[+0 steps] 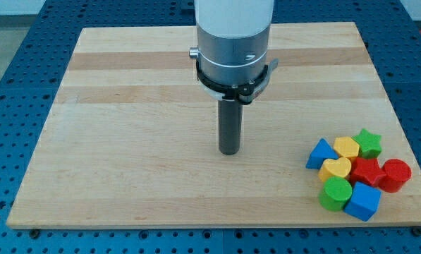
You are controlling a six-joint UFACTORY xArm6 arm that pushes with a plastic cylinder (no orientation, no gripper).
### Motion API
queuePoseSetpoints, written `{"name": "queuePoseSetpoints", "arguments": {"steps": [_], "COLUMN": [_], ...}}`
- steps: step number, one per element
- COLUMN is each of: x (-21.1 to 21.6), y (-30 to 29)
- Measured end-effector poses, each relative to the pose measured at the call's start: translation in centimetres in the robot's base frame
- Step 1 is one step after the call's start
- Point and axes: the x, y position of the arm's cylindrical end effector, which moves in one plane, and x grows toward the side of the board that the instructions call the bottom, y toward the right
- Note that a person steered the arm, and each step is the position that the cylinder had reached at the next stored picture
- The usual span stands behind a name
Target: Move the arm to the center right side of the board
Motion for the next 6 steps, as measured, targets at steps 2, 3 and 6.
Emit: {"name": "queuePoseSetpoints", "arguments": {"steps": [2, 3, 6], "x": [-4.9, -13.3, -10.8], "y": [3.6, 10.0, 20.0]}}
